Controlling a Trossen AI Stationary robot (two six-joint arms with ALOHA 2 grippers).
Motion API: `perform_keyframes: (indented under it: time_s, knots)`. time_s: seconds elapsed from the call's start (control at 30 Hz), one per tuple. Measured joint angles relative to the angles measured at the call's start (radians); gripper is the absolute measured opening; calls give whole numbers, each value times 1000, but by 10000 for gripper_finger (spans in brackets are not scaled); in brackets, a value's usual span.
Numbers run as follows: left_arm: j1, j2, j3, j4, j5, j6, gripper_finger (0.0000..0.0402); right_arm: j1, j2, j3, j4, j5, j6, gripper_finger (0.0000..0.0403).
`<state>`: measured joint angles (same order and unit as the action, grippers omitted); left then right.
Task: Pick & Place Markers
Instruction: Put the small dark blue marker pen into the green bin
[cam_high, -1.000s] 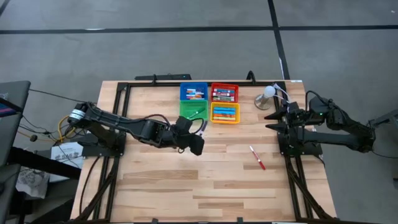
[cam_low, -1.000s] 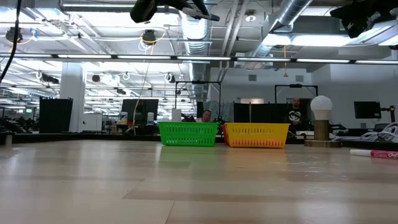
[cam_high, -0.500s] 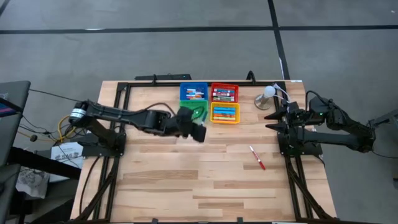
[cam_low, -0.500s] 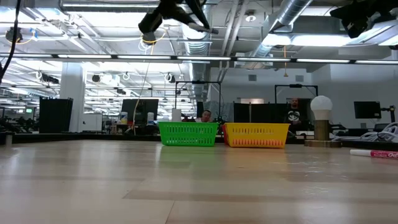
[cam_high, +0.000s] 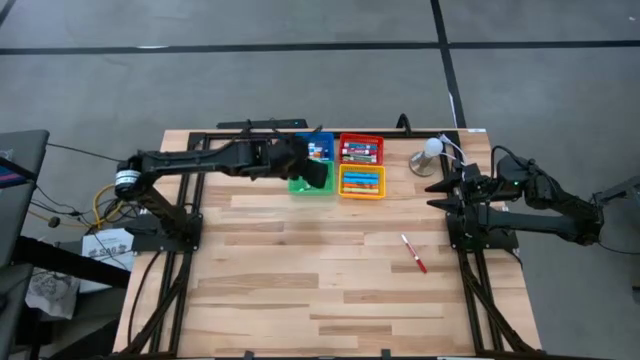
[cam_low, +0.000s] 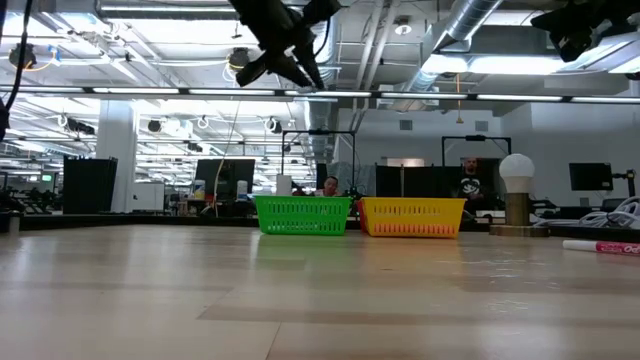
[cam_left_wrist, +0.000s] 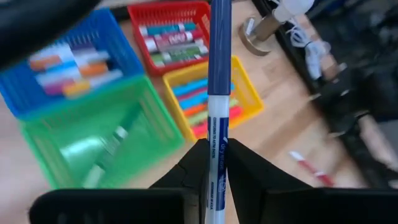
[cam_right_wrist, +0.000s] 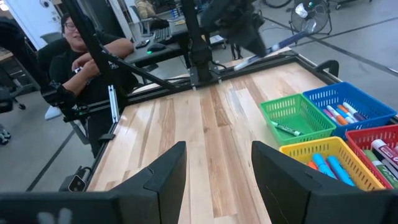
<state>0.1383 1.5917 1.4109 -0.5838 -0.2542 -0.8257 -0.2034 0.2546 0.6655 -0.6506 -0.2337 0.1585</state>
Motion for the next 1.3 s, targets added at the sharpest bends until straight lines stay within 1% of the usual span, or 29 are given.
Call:
perform_keyframes:
  time_s: [0.17, 0.33, 0.47, 0.53, 0.6, 0.77, 0.9, 1.13, 1.2, 1.3]
  knots:
    - [67, 0, 0, 0, 1, 252, 49, 0, 0, 0, 0, 0, 0, 170]
    - [112, 0, 0, 1, 1, 491, 49, 0, 0, 0, 0, 0, 0, 170]
    - [142, 1, 0, 4, 3, 600, 49, 0, 0, 0, 0, 0, 0, 170]
    - [155, 8, 0, 9, 9, 635, 49, 0, 0, 0, 0, 0, 0, 170]
    - [170, 16, 0, 6, 44, 654, 49, 0, 0, 0, 0, -1, 0, 170]
    - [186, 86, 0, 17, 104, 693, 49, 0, 0, 0, 0, -2, 0, 170]
    - [196, 163, 0, 25, 123, 696, 49, 0, 0, 0, 0, -2, 0, 170]
    - [223, 282, -1, 23, 222, 695, 49, 0, 0, 0, 0, -1, 0, 170]
    - [224, 299, -1, 19, 244, 695, 49, 0, 0, 0, 0, -1, 0, 170]
    - [223, 303, -1, 4, 248, 715, 49, 0, 0, 0, 0, -1, 0, 170]
